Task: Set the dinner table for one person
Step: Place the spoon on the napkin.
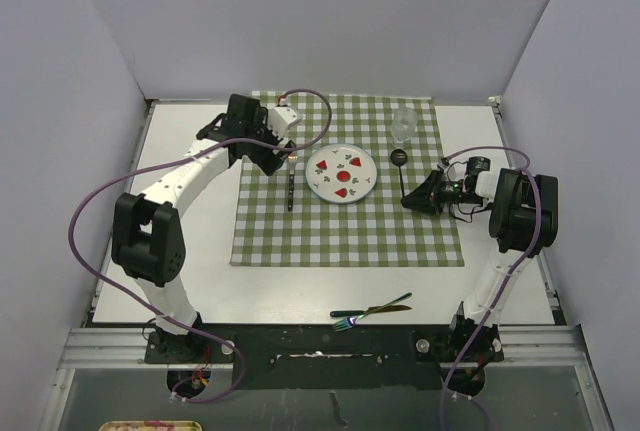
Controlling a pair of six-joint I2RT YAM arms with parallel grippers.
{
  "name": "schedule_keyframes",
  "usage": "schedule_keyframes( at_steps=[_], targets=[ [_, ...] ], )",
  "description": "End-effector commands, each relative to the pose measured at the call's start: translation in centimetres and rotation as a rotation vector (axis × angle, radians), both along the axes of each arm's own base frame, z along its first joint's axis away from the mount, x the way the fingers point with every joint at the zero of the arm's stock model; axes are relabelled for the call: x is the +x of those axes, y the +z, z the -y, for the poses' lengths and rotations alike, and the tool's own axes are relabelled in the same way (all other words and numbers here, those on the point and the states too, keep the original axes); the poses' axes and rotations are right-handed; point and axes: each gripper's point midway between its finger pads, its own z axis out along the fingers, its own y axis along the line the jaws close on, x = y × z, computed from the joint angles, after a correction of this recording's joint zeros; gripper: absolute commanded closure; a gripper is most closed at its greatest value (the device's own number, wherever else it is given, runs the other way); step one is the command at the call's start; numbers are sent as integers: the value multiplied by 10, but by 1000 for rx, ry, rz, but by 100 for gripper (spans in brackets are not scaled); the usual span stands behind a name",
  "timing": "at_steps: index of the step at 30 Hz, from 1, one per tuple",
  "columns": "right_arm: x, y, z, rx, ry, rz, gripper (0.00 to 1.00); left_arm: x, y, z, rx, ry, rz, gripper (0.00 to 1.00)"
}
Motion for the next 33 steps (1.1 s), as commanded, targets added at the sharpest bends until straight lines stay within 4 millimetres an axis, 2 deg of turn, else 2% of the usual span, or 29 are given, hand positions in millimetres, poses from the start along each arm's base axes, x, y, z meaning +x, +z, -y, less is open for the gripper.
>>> schedule_keyframes(
  at_steps=[1,33],
  targets=[
    [9,20,3,28,5,52,83,12,17,9,-9,-19,46,17],
    [2,34,8,24,31,50,78,14,18,28,23,-77,54,17]
  ],
)
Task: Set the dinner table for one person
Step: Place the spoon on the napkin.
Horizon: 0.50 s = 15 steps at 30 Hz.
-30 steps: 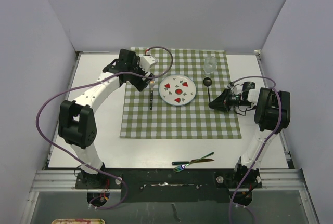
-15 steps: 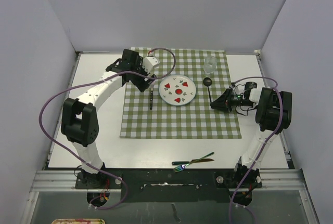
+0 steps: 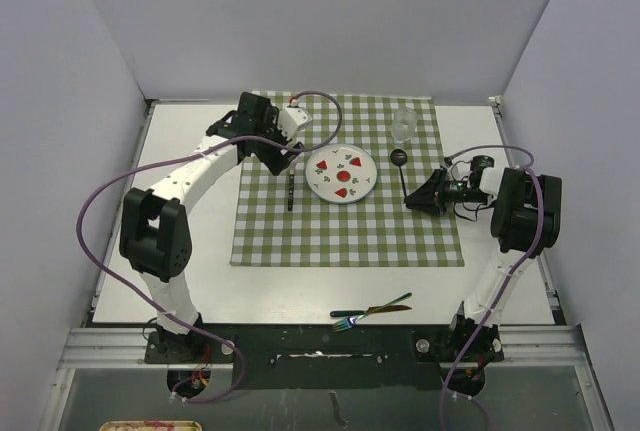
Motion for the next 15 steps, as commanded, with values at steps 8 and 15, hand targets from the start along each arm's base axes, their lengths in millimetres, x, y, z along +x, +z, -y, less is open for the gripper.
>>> schedule_keyframes(
  at_steps=[8,15],
  targets=[
    [7,32,0,21,24,85,78,12,20,14,0,-33,63,16],
    [7,33,0,12,32,85,78,11,18,18,11,-45,61,16]
  ],
)
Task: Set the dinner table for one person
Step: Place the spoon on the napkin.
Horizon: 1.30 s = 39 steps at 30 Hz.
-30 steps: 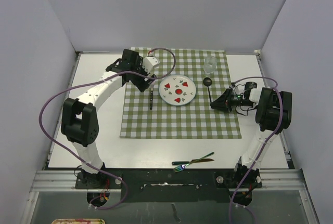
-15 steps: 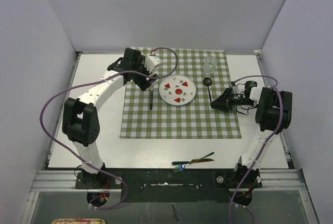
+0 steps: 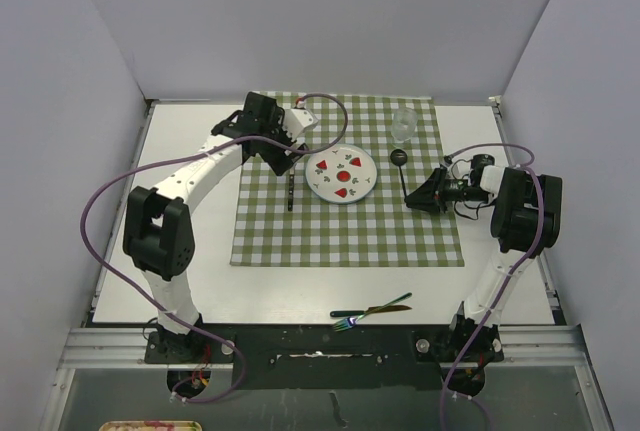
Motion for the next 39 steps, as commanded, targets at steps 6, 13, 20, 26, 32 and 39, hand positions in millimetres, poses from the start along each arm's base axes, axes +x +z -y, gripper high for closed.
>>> schedule_keyframes(
  at_steps=[6,13,20,26,32,39],
  targets=[
    [8,30,0,4,26,90,78,12,19,9,-10,-21,59,16],
    [6,30,0,-17,46,91,78,12,21,12,-8,-27,64,17],
    [5,32,-2,-31,62,99,78,11,23,14,-1,-37,73,16],
    [5,34,-3,-39,71,103,78,11,24,14,4,-41,77,16],
    [6,34,-4,-40,77,101,78,11,25,13,10,-42,81,16],
    [6,33,-4,-38,73,98,78,11,26,14,14,-45,86,16]
  ],
)
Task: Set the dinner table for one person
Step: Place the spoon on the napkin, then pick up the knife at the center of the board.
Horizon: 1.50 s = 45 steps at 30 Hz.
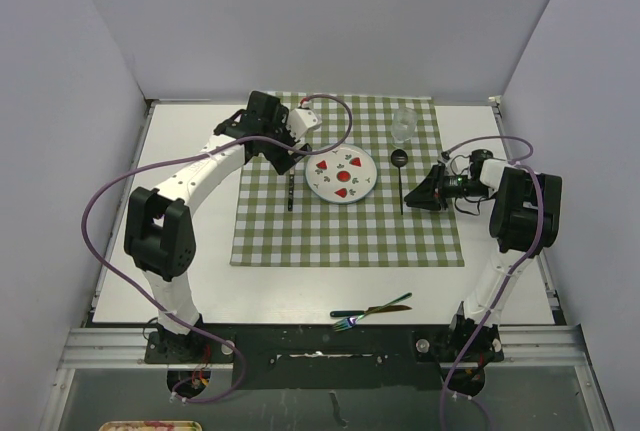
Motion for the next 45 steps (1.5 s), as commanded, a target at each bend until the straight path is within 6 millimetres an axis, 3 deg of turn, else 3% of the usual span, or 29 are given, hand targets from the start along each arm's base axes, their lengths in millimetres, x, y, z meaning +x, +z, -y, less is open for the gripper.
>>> schedule_keyframes(
  at_steps=[1,7,12,15,22,28,31,34,37,42,45],
  targets=[
    [9,24,-2,-6,14,82,78,10,20,8,-12,-18,51,16],
    [8,19,-6,-7,32,72,78,11,22,5,-11,-6,57,16],
    [4,9,-17,-30,90,64,90,15,19,-4,-77,57,28,16],
    [1,5,-25,-43,118,69,92,11,15,-2,-105,70,21,16],
    [-2,-10,-27,-189,161,72,94,11,7,-9,-130,107,12,16],
    [-4,-10,-29,-336,275,164,97,21,22,-18,-219,179,38,16],
    [-8,1,-37,-371,394,289,98,22,28,-16,-309,218,1,16],
    [-19,29,-47,-378,544,459,95,9,23,-7,-371,214,-67,16],
    [-34,48,-38,-457,690,616,91,-11,18,-1,-413,177,-121,16],
    [-75,58,-19,-549,888,764,83,-47,21,7,-486,133,-160,15],
    [-103,47,-8,-595,975,762,81,-61,28,0,-508,160,-140,17]
  ],
)
